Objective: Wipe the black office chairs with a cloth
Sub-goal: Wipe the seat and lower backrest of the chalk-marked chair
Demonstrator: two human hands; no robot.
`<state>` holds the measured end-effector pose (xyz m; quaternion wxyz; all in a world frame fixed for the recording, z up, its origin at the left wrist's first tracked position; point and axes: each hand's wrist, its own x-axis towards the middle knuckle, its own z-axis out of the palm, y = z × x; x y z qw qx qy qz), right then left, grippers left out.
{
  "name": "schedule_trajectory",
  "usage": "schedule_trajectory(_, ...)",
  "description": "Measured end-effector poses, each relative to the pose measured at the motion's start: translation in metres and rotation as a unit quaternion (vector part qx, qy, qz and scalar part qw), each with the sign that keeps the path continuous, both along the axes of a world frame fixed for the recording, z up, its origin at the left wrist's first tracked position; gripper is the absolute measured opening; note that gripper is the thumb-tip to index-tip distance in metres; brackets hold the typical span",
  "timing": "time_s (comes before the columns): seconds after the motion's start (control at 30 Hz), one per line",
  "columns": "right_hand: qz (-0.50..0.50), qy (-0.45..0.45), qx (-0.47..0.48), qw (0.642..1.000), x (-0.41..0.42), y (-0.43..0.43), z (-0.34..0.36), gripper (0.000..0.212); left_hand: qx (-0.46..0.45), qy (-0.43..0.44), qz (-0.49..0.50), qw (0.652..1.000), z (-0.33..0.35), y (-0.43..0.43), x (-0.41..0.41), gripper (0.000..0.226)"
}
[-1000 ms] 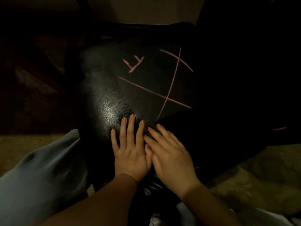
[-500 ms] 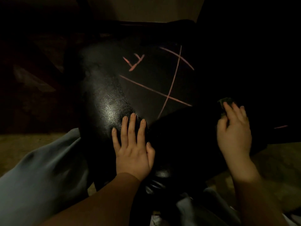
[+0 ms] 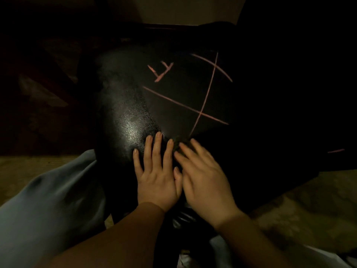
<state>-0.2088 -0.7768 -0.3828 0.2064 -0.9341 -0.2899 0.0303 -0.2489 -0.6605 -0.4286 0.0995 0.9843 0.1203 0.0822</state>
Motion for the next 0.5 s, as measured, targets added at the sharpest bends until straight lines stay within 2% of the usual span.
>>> schedule_trajectory(0.2, -0.008, -0.002, 0.001, 1.0, 0.018, -0.02, -0.004, 0.047, 0.004, 0.002, -0.001, 1.0, 0.002, -0.001, -0.001, 0.064)
schedule_trajectory(0.33, -0.155, 0.001, -0.022, 0.988, 0.05, -0.061, -0.009, 0.053, -0.005, 0.01, 0.0, 1.0, 0.004, -0.001, -0.001, 0.062)
schedule_trajectory(0.43, -0.289, 0.001, -0.023, 0.957, 0.07, -0.101, -0.006, 0.052, -0.011, 0.01, -0.002, 1.0, 0.004, -0.001, -0.001, 0.062)
schedule_trajectory(0.5, -0.335, 0.022, -0.01, 0.942, 0.073, -0.112, -0.004, 0.055, -0.012, 0.007, -0.003, 1.0, 0.004, -0.001, -0.001, 0.061)
